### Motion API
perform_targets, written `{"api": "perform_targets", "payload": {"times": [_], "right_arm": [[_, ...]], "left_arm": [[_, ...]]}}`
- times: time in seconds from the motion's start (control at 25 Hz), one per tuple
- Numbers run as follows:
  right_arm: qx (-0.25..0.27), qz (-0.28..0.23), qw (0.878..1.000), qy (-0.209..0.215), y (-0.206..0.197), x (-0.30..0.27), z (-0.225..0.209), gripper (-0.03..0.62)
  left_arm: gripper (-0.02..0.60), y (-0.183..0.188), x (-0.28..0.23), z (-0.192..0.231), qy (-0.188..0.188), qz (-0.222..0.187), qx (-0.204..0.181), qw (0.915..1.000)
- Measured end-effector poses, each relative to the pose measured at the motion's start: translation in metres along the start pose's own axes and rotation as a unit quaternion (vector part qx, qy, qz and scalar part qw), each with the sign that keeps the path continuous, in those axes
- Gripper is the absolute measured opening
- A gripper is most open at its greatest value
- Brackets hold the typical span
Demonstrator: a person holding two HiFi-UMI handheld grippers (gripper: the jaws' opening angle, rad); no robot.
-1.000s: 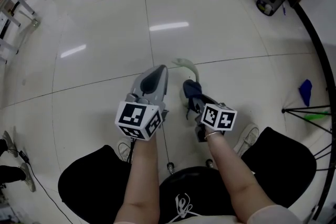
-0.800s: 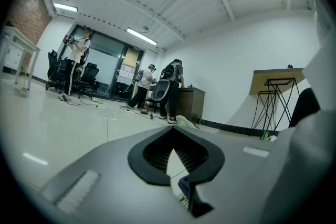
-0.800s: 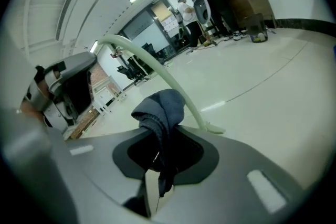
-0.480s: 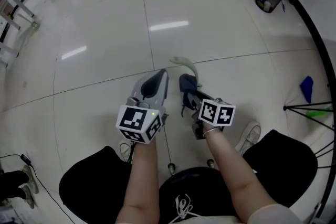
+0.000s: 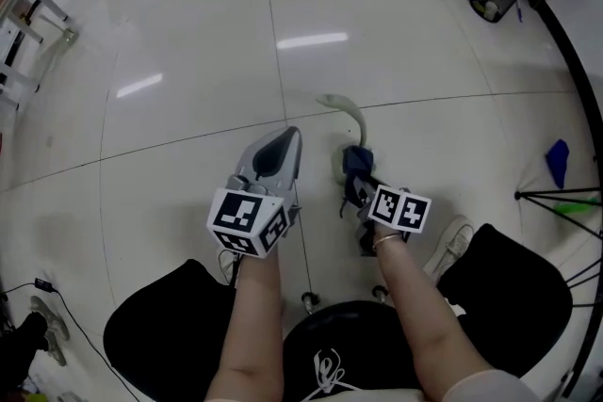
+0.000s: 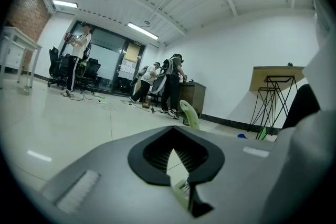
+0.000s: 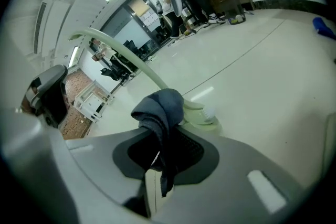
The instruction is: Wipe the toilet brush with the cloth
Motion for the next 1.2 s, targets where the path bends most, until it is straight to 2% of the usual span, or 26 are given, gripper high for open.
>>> {"api": "perform_targets", "payload": {"times": [0.08,0.16,0.24,0.32,0.44,0.6,0.64,0.68,0.84,1.2], "right_arm": [[0.032,-0.021,0.999,0.001,0.013,0.014,0.009,0.071],[0.066,-0.057,0.996,0.021,0.034,0.034,0.021,0.071],[0.099,-0.096,0.990,0.037,0.062,0.057,0.031,0.071],[0.142,-0.138,0.980,0.030,0.094,0.084,0.039,0.071],[0.218,-0.210,0.953,-0.002,0.137,0.126,0.052,0.071],[0.329,-0.280,0.899,-0.067,0.162,0.164,0.069,0.071],[0.347,-0.285,0.890,-0.080,0.162,0.166,0.071,0.071],[0.354,-0.284,0.887,-0.088,0.161,0.166,0.071,0.071],[0.311,-0.273,0.907,-0.076,0.150,0.158,0.060,0.071],[0.310,-0.268,0.908,-0.083,0.151,0.152,0.055,0.069]], "left_arm": [[0.006,0.008,0.003,0.000,0.000,-0.014,0.003,0.9999],[0.006,0.018,0.008,-0.001,0.001,-0.033,0.014,0.9994],[0.006,0.028,0.011,-0.004,0.001,-0.051,0.023,0.9984],[0.006,0.036,0.013,-0.008,0.001,-0.066,0.022,0.9976],[0.006,0.044,0.012,-0.019,-0.002,-0.078,0.014,0.9968],[0.006,0.048,0.008,-0.036,-0.020,-0.079,-0.001,0.9967],[0.006,0.049,0.008,-0.040,-0.023,-0.078,-0.005,0.9967],[0.006,0.048,0.008,-0.042,-0.025,-0.077,-0.009,0.9967],[0.006,0.040,0.010,-0.047,-0.024,-0.067,-0.014,0.9974],[0.006,0.035,0.010,-0.045,-0.018,-0.061,-0.016,0.9979]]}}
Point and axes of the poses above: the fingertips, and each gripper's own axes: x backward along the fingers, z to its left, y out of its top, the point moved 7 cm from there along x, backward along the fingers, and after that the axes turned 14 degrees about x, right-handed, at the moved point
